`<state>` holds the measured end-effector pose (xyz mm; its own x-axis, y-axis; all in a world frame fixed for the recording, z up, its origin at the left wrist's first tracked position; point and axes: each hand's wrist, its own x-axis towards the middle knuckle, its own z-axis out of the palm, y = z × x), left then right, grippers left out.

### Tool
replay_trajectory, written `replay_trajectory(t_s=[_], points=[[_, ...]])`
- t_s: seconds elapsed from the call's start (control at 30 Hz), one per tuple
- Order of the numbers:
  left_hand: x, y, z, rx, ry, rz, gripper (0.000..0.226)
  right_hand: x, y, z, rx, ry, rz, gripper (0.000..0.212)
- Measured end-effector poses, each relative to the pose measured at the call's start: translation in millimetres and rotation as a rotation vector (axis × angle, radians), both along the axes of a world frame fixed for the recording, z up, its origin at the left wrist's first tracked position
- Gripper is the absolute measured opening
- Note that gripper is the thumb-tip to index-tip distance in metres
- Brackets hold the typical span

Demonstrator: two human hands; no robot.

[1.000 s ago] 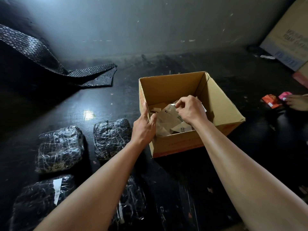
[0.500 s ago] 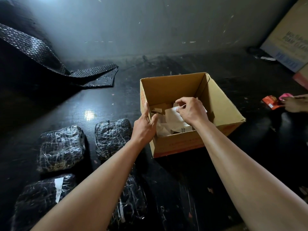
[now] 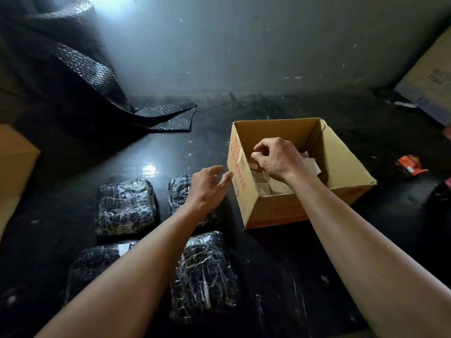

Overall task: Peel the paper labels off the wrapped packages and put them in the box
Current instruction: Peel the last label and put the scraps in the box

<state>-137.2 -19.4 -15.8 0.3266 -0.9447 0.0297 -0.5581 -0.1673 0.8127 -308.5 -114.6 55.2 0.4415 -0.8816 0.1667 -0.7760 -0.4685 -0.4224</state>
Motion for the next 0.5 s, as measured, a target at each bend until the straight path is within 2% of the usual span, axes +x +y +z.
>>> replay_trajectory(t_s=[0.23,0.5], points=[[97.7,116.8,-6.8,0.072,-0.125,0.075,0.042,94.0,79.5,-1.7,0.078,-0.001,0.099,0.021],[186.8,224.4,-52.5,0.312,-0.28,0.134,0.041,187.2,183.2,-75.9,0.259,0.103,0.18,0.02]])
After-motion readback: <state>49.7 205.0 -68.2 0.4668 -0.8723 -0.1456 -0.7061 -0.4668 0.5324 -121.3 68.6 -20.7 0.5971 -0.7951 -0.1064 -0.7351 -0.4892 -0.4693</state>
